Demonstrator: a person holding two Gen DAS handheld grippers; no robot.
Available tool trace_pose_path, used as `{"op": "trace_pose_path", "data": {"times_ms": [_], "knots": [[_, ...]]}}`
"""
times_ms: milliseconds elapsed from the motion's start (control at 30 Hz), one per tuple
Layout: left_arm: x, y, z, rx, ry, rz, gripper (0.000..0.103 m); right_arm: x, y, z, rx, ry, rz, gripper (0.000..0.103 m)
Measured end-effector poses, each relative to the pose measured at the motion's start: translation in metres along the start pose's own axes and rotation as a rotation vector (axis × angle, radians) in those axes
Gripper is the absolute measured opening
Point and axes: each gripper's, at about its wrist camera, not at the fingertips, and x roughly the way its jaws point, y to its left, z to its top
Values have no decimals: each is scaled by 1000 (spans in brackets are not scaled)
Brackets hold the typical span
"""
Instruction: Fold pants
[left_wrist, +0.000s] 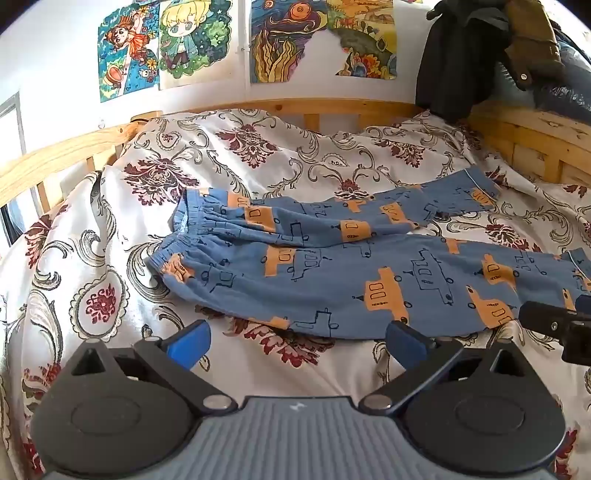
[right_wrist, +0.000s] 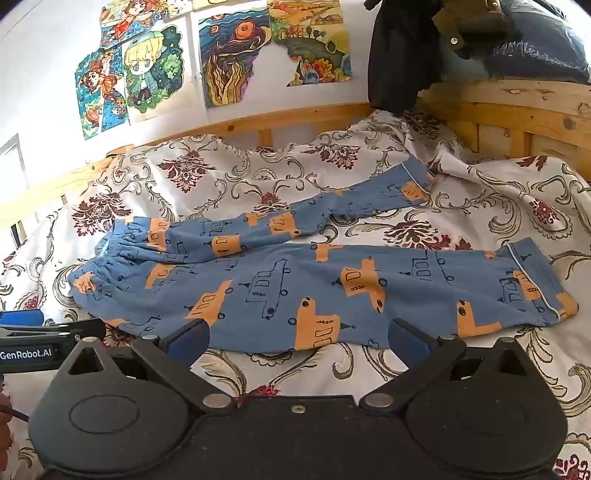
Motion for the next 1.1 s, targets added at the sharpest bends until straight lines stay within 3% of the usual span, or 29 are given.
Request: {"op": "trace_pose_path", "data": {"times_ms": [1100], "knots": [[0,0,-1,7,-10,8,103,0,-2,1,5,1,2,102]]}}
